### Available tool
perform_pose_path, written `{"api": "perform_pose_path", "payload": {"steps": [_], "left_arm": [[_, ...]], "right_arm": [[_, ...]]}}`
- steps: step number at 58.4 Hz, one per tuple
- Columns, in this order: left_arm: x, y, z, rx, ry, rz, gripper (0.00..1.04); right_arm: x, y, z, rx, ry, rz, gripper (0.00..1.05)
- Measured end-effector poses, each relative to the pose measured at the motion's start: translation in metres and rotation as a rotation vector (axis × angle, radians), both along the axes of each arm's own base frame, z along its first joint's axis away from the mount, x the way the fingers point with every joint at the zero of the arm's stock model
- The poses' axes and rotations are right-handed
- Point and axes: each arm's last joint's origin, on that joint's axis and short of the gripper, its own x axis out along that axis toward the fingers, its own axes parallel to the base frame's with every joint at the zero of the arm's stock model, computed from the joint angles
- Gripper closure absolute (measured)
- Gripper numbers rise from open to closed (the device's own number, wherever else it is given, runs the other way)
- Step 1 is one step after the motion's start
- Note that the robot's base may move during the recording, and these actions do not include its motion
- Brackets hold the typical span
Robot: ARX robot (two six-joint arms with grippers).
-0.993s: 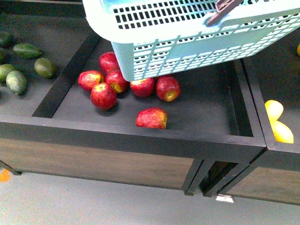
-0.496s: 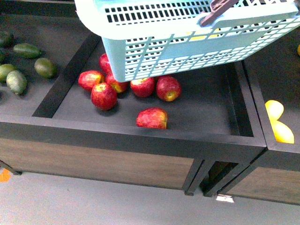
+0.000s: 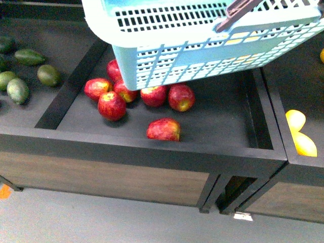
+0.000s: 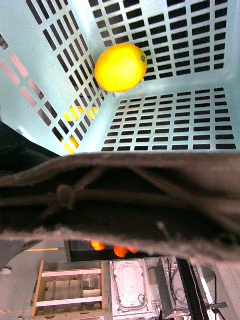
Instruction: Pick lemon and mango into basket
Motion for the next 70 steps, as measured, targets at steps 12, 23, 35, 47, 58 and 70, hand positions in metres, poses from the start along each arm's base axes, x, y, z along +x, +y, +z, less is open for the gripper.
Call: {"api": "perform_pose_path", "payload": {"steps": [12,23,35,47,58,70], "left_arm": [[0.0,0.0,0.0,-0.001,0.001,-0.001,1.0],[0.0,0.0,0.0,-0.002,0.001,-0.006,1.0],[0.0,0.0,0.0,0.0,0.0,-0.001,1.0],[0.0,0.0,0.0,-0.001,0.0,-0.001,1.0],[0.0,0.0,0.0,-0.001,0.001,-0.002,1.0],[-0.005,-0.007,0.0,-0.004,0.002,-0.031,1.0]], "right_arm": [[-0.034,0.011,-0.016,-0.003,0.009,-0.014,1.03],[-0.06,0.017,-0.026,-0.003,0.007,0.007,1.03],[-0.08,0.017,-0.033,-0.004,0.006,0.005,0.89],[-0.08,0.018,-0.032,-0.004,0.005,0.005,0.5],[-0.08,0.018,-0.032,-0.004,0.005,0.005,0.21],[-0.08,0.017,-0.032,-0.004,0.004,0.0,0.09]]}}
